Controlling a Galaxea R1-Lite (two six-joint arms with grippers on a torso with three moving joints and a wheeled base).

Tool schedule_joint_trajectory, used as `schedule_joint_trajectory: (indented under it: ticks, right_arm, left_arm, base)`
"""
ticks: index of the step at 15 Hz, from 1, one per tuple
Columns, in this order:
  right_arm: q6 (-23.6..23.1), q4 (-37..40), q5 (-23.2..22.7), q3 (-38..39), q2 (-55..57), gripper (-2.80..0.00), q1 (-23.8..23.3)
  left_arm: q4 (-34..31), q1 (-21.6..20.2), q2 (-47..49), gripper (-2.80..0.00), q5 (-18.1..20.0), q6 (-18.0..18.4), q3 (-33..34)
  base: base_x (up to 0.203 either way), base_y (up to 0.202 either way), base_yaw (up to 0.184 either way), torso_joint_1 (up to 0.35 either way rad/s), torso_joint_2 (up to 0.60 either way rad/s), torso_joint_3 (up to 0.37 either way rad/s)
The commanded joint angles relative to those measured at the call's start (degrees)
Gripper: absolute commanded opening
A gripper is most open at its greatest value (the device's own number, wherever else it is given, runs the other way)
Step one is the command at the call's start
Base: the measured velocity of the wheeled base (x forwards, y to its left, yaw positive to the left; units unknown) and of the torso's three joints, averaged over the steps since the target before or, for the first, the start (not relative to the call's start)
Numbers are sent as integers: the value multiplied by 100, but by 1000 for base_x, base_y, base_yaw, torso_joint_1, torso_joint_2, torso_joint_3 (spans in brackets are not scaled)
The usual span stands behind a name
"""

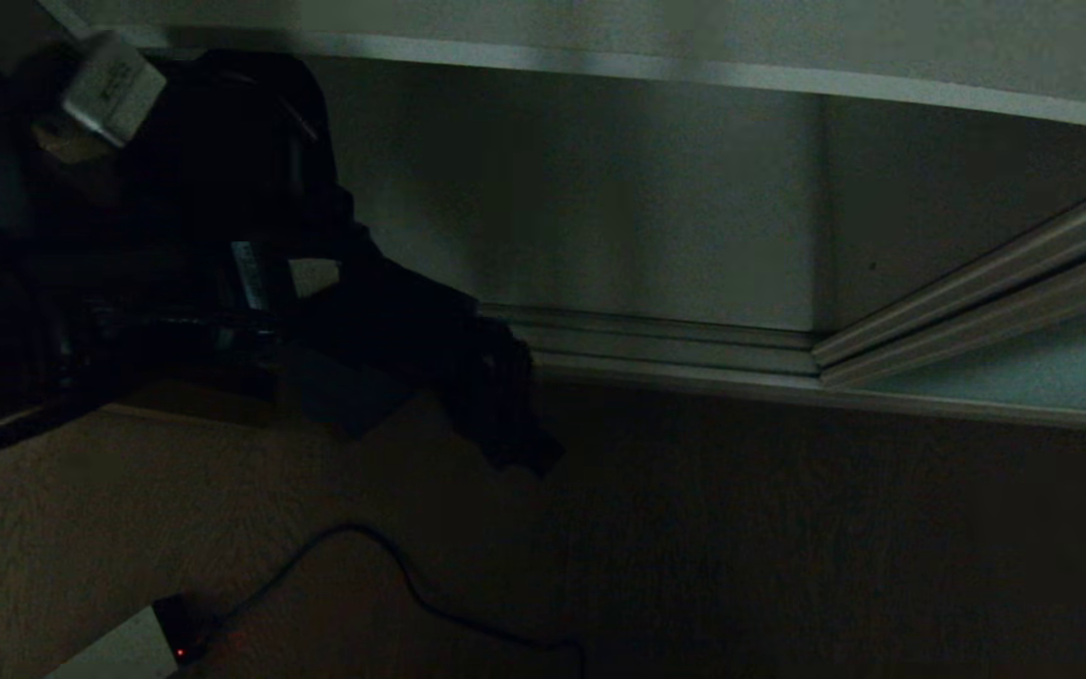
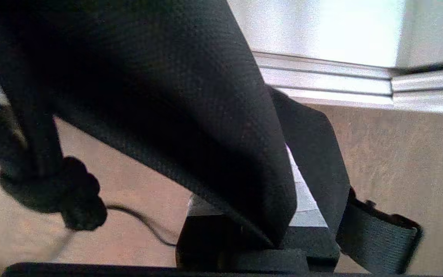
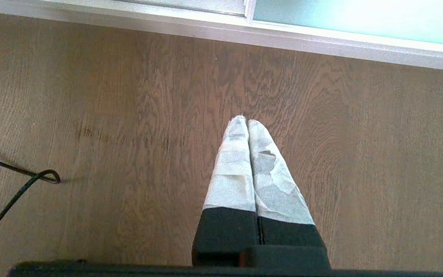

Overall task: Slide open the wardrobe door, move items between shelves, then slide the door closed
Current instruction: Place the bag on the higher shelf

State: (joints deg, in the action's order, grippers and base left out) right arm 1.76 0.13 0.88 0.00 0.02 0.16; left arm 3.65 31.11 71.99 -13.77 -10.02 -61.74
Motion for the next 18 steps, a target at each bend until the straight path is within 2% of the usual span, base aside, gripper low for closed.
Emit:
schedule_joint_trajectory:
  ticks: [1,3,5,6,9,12,15,18]
  right_arm:
    - [0,4,0,0,-20,-280,2]
    - [0,2,0,9,-20,-280,2]
    - [0,4,0,8,-20,-280,2]
    - [0,-5,9,9,-20,-280,2]
    - [0,1,0,3,-20,-280,2]
    - [0,0,0,7,-20,-280,2]
    - [0,-3,0,9,-20,-280,2]
    - [0,0,0,3,-20,-280,2]
  left_arm:
    - [-136,11,-537,-280,-9,122,11]
    - [-444,-8,-870,-280,1,465,-48]
    - [-773,-109,-1190,-280,36,1097,-317]
    - [-965,-204,-1279,-280,67,1291,-512]
    - [-1270,-483,-1366,-280,479,1316,-1204]
    - [-1311,-779,-1332,-280,718,1253,-1519]
    - [-1287,-1028,-1284,-280,727,1319,-1595]
    - [-1297,-1028,-1287,-280,644,1283,-1648]
  base:
    - [0,0,0,0,0,0]
    - [0,0,0,0,0,0]
    - [0,0,0,0,0,0]
    - [0,0,0,0,0,0]
    - [0,0,0,0,0,0]
    - [0,0,0,0,0,0]
    - [0,0,0,0,0,0]
    - [0,0,0,0,0,0]
